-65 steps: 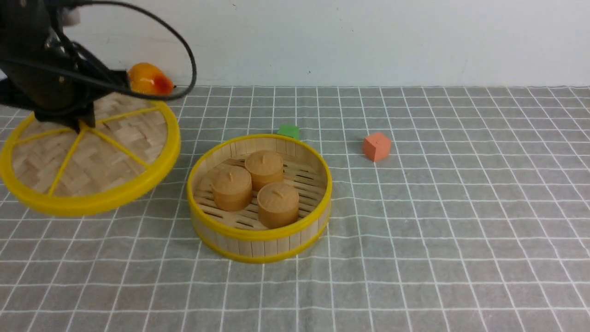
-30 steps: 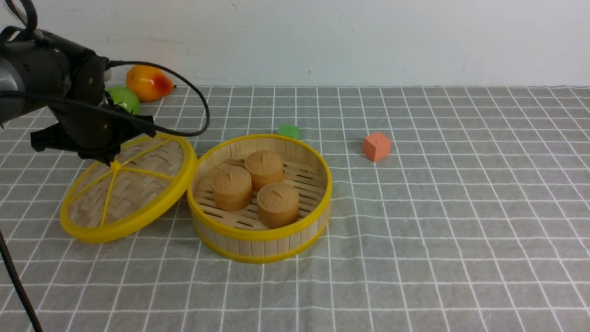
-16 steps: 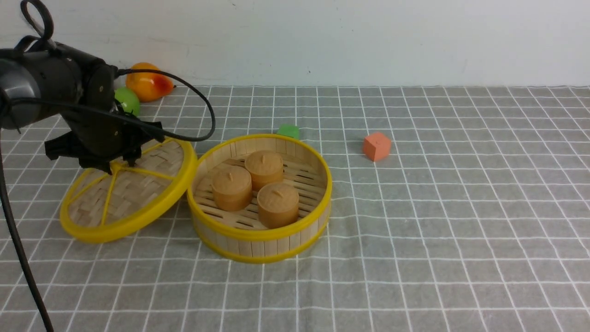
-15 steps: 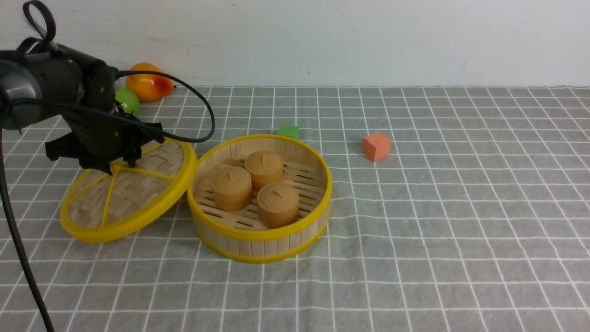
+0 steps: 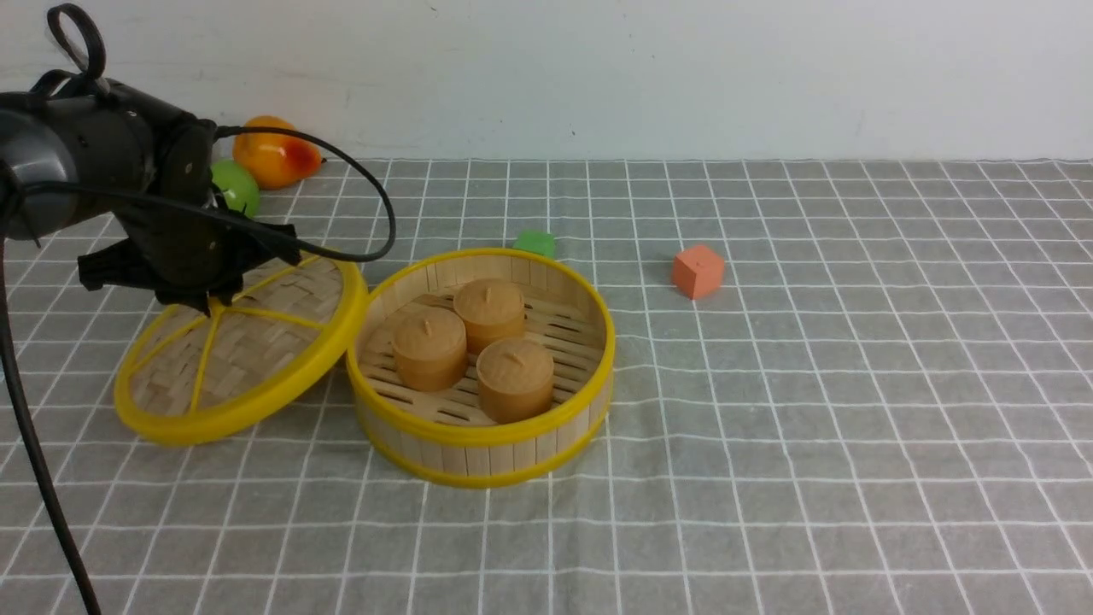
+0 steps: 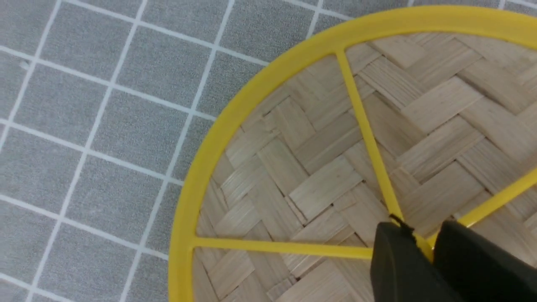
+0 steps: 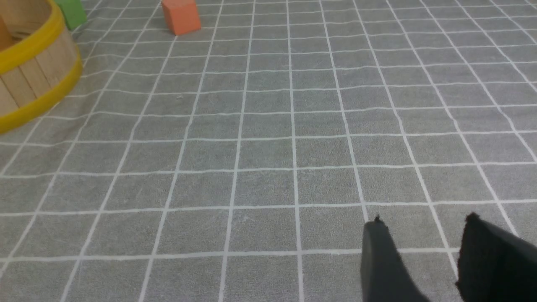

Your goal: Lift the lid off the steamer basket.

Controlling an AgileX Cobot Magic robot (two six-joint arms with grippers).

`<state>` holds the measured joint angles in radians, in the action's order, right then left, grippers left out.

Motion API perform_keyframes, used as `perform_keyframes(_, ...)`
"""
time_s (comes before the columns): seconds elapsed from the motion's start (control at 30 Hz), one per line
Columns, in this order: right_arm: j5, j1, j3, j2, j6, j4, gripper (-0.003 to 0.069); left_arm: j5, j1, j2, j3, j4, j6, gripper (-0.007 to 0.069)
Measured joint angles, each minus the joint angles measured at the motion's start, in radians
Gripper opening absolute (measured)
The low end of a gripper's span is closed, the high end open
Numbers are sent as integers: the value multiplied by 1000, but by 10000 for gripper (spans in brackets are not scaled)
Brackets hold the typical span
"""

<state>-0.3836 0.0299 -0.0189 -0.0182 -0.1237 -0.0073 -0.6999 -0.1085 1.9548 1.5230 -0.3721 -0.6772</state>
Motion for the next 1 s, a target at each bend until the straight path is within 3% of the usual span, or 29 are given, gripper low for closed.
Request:
perform_keyframes(0.1, 0, 0, 0, 0, 0, 0, 242, -17, 0, -4, 0, -43, 0, 78)
perform_keyframes(0.2, 0, 0, 0, 0, 0, 0, 242, -34, 0, -32, 0, -85, 0, -13)
perform_keyframes(0.43, 0, 0, 0, 0, 0, 0, 242, -34, 0, -84, 0, -105, 0, -13)
perform_keyframes(0.8, 0, 0, 0, 0, 0, 0, 242, -30, -1, -86, -24, 30, 34, -13)
perform_keyframes(1.0, 0, 0, 0, 0, 0, 0, 242, 138, -7, -368, -195, 140, 134, -13)
